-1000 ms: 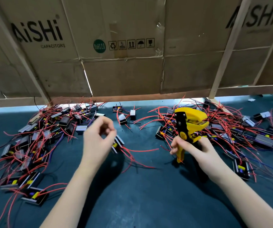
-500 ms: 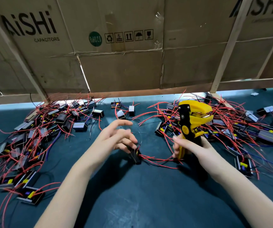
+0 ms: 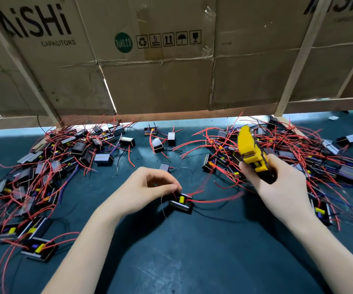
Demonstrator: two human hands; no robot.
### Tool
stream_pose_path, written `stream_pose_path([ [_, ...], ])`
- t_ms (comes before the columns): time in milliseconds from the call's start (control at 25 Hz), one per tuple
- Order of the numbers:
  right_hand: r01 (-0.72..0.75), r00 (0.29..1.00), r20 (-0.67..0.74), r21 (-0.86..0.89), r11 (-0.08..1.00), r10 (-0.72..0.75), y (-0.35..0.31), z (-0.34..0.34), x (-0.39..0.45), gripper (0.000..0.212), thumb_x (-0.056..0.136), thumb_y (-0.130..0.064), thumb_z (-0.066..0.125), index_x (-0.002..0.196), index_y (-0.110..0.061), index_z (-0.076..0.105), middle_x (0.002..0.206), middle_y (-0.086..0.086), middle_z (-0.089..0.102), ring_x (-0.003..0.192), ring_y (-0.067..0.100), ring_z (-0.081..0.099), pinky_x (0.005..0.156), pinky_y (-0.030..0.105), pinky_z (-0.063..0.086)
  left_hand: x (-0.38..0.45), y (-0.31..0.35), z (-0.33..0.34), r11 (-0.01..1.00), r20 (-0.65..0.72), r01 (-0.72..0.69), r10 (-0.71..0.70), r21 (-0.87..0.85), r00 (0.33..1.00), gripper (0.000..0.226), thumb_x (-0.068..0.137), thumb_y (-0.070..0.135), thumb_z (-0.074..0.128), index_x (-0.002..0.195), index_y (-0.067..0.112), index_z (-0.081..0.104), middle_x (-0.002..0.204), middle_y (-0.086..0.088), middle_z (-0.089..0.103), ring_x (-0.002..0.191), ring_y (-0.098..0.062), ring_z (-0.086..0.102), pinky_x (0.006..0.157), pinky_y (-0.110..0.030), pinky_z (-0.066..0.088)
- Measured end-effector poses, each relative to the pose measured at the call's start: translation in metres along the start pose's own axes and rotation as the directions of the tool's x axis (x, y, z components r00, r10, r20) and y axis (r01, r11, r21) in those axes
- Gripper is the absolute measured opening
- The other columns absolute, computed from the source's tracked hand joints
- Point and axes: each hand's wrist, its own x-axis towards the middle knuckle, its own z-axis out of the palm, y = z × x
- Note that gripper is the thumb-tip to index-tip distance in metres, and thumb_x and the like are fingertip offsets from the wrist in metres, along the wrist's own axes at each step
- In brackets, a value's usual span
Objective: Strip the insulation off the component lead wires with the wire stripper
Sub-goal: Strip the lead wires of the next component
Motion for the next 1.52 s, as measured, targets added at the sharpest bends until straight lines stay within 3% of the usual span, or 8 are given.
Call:
stream_pose_path([
  [200, 0.189, 0.976, -0.086, -0.106, 0.976, -0.198, -0.001, -0.003, 0.0, 0.037, 0.076, -0.024, 0.08, 0.066, -0.017, 0.045, 0.059, -0.007, 0.045, 0.061, 0.009, 0.044, 0.061, 0.035, 0.037, -0.003, 0.008, 0.013, 0.997, 0.088, -0.041, 0.047, -0.07, 0.995, 0.022, 0.092, 0.019, 0.06, 0.103, 0.006, 0.074, 0.097, 0.0, 0.077, 0.092, -0.007, 0.07, 0.078, -0.015, 0.05],
  [360, 0.206, 0.972, -0.061, -0.23, 0.951, -0.225, 0.003, -0.002, 0.002, 0.037, 0.074, -0.025, 0.083, 0.067, -0.011, 0.049, 0.061, 0.002, 0.049, 0.06, 0.025, 0.043, 0.062, 0.047, 0.044, -0.004, 0.012, -0.001, 0.996, 0.045, 0.041, -0.038, -0.078, 0.998, 0.032, 0.089, 0.04, 0.067, 0.098, 0.009, 0.07, 0.082, 0.0, 0.065, 0.071, -0.014, 0.054, 0.059, -0.025, 0.042],
  [520, 0.208, 0.974, -0.048, -0.208, 0.956, -0.222, 0.002, -0.002, 0.002, 0.037, 0.075, -0.026, 0.082, 0.068, -0.015, 0.048, 0.061, 0.001, 0.048, 0.059, 0.021, 0.042, 0.061, 0.044, 0.042, -0.011, 0.015, -0.003, 0.998, 0.192, 0.022, -0.032, 0.055, 0.981, 0.035, 0.069, 0.042, 0.083, 0.09, 0.02, 0.064, 0.082, 0.008, 0.06, 0.072, -0.012, 0.052, 0.067, -0.025, 0.042],
  [720, 0.325, 0.904, 0.219, 0.211, 0.922, -0.369, -0.005, 0.0, -0.005, 0.034, 0.076, -0.036, 0.074, 0.067, -0.018, 0.047, 0.061, 0.0, 0.044, 0.059, 0.015, 0.04, 0.055, 0.034, 0.032, 0.0, 0.007, 0.013, 0.97, -0.038, -0.04, 0.051, 0.238, 0.998, 0.02, 0.072, 0.009, 0.085, 0.081, 0.019, 0.07, 0.071, 0.008, 0.063, 0.062, -0.008, 0.056, 0.066, -0.025, 0.049],
  [960, -0.087, 0.765, 0.563, 0.572, 0.816, -0.313, -0.009, 0.011, -0.019, 0.062, 0.084, -0.07, 0.056, 0.084, -0.008, 0.06, 0.078, 0.016, 0.059, 0.076, 0.037, 0.056, 0.074, 0.047, 0.047, 0.007, -0.003, 0.025, 0.988, -0.144, 0.135, -0.145, -0.081, 0.979, 0.018, 0.071, -0.005, 0.082, 0.082, 0.005, 0.072, 0.062, 0.002, 0.06, 0.055, -0.011, 0.055, 0.06, -0.019, 0.052],
  [1200, 0.118, 0.949, 0.267, 0.199, 0.973, -0.17, 0.004, 0.018, -0.001, 0.041, 0.084, -0.059, 0.057, 0.068, -0.022, 0.049, 0.062, -0.003, 0.043, 0.061, 0.011, 0.038, 0.062, 0.032, 0.036, 0.005, -0.002, 0.029, 0.983, -0.071, 0.071, -0.084, -0.17, 0.994, 0.005, 0.08, -0.001, 0.074, 0.081, 0.003, 0.071, 0.077, -0.007, 0.07, 0.071, -0.016, 0.061, 0.067, -0.025, 0.049],
  [1360, 0.124, 0.98, 0.171, -0.149, 0.981, -0.098, 0.01, 0.02, 0.006, 0.04, 0.081, -0.056, 0.062, 0.066, -0.024, 0.043, 0.06, -0.007, 0.045, 0.061, 0.014, 0.043, 0.059, 0.035, 0.035, 0.003, 0.002, 0.029, 0.932, -0.009, 0.109, -0.12, -0.344, 0.993, 0.013, 0.085, 0.005, 0.069, 0.077, 0.016, 0.069, 0.094, -0.006, 0.072, 0.087, -0.008, 0.066, 0.072, -0.019, 0.053],
  [1520, 0.146, 0.98, 0.183, -0.399, 0.905, -0.077, 0.012, 0.015, 0.003, 0.042, 0.079, -0.06, 0.065, 0.075, -0.02, 0.056, 0.072, -0.007, 0.056, 0.077, 0.023, 0.056, 0.073, 0.041, 0.045, 0.002, 0.002, 0.029, 0.934, 0.014, 0.157, -0.162, -0.321, 0.987, 0.013, 0.079, -0.005, 0.074, 0.084, 0.006, 0.069, 0.083, -0.009, 0.069, 0.074, -0.013, 0.066, 0.068, -0.019, 0.054],
])
